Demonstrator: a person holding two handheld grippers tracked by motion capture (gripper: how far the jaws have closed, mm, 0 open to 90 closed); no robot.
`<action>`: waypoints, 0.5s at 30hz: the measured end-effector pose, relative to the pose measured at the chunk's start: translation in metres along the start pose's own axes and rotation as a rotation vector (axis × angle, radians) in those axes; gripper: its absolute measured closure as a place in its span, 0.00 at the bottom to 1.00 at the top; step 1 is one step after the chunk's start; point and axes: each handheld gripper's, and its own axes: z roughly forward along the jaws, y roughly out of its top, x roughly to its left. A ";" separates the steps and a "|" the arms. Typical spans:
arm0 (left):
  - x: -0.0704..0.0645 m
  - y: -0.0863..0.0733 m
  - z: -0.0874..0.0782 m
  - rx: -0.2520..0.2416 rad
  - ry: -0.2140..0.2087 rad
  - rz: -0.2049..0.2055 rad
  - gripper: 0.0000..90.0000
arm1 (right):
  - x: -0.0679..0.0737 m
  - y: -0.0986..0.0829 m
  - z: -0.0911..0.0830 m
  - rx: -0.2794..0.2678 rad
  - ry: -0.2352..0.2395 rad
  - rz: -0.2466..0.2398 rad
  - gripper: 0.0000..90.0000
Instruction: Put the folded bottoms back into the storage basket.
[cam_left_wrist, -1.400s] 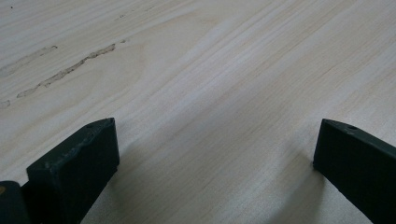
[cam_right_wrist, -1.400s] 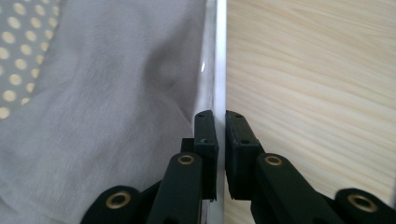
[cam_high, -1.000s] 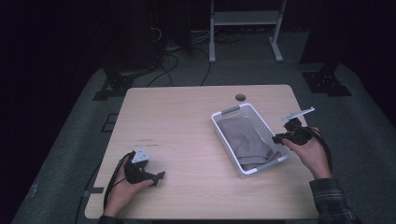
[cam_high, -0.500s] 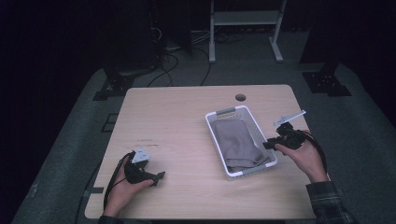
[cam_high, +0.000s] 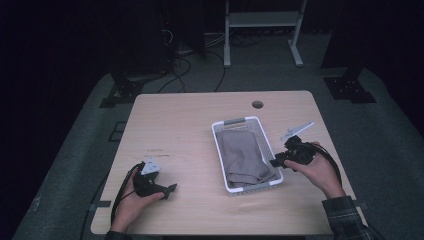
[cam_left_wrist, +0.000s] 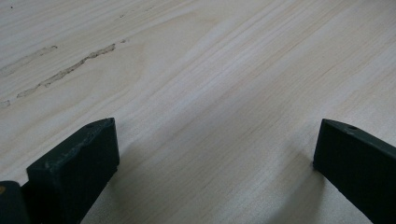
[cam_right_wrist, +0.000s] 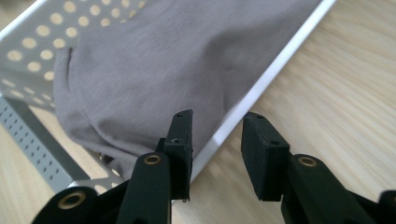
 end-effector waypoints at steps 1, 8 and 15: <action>0.000 0.000 0.000 0.000 0.000 0.000 0.00 | 0.000 0.000 0.000 0.000 0.000 0.000 0.70; 0.000 0.000 0.000 0.000 0.000 0.000 0.00 | 0.012 0.004 0.005 0.005 0.039 -0.040 0.66; 0.000 0.000 0.000 -0.003 0.001 0.000 0.00 | 0.021 0.000 0.005 0.000 0.070 -0.064 0.62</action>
